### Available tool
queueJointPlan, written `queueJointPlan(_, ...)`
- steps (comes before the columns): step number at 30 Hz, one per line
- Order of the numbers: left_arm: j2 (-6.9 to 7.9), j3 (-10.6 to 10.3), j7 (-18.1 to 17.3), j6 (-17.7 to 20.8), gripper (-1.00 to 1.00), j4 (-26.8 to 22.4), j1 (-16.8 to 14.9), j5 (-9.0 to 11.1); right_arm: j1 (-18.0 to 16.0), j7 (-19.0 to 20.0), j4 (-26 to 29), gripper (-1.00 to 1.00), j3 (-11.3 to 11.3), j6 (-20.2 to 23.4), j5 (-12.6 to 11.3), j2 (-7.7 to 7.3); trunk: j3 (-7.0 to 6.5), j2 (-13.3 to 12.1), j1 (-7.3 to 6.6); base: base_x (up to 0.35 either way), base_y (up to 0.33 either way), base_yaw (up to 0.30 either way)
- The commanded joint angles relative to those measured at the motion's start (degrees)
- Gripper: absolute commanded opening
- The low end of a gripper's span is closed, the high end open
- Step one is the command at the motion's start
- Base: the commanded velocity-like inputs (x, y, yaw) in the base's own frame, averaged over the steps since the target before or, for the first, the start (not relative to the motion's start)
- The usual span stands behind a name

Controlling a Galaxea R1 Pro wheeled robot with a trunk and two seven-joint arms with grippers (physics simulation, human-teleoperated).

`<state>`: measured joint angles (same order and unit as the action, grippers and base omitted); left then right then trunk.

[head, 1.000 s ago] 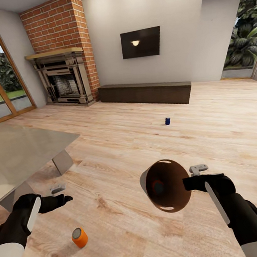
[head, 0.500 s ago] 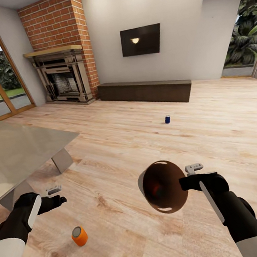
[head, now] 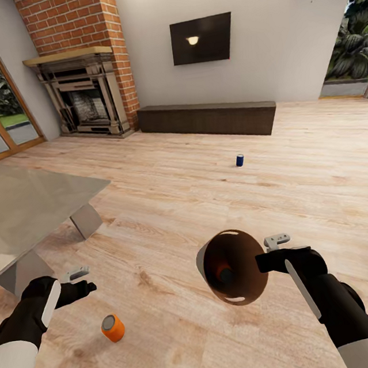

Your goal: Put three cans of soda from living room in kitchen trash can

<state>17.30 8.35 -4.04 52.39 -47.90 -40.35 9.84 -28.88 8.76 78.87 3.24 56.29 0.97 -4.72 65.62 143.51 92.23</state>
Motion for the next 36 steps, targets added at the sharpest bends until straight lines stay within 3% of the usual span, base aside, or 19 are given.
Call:
queueJointPlan(1,0.0,-0.02,0.0,-0.01,1.0,0.02,0.0,0.0,-0.03,0.03,0.05,-1.0,0.09,0.03,-0.97,0.02,0.22,0.02,0.01,0.0,0.0,0.0)
queueJointPlan(7,-0.04,-0.08,0.0,-0.08,1.0,0.09,0.01,-0.02,0.05,-0.05,0.12,-1.0,2.46,-0.27,-0.88,0.0,1.55,0.1,0.17,0.0,0.0,0.0)
queueJointPlan(11,-0.07,-0.09,0.02,-0.37,1.0,0.16,0.01,-0.18,-0.07,0.0,0.91,-1.0,2.8,-0.28,-0.86,0.03,2.44,0.16,0.27,0.0,0.0,0.0)
queueJointPlan(22,-0.08,-0.16,0.09,-0.71,1.0,0.24,0.01,-0.43,-2.99,0.03,5.35,-1.0,2.62,0.75,-0.76,-0.13,4.87,0.3,0.56,0.0,0.0,0.0)
queueJointPlan(27,-0.08,-0.17,0.09,-0.73,1.0,0.19,0.01,-0.44,-5.62,0.03,6.65,-1.0,2.51,3.71,-0.7,-0.68,5.98,0.37,0.68,0.0,0.0,0.0)
queueJointPlan(36,-0.15,-0.17,0.11,-0.8,1.0,0.18,0.01,-0.52,-8.8,0.03,8.8,-1.0,2.02,3.71,-0.54,-1.74,7.97,0.49,0.92,0.0,0.0,0.0)
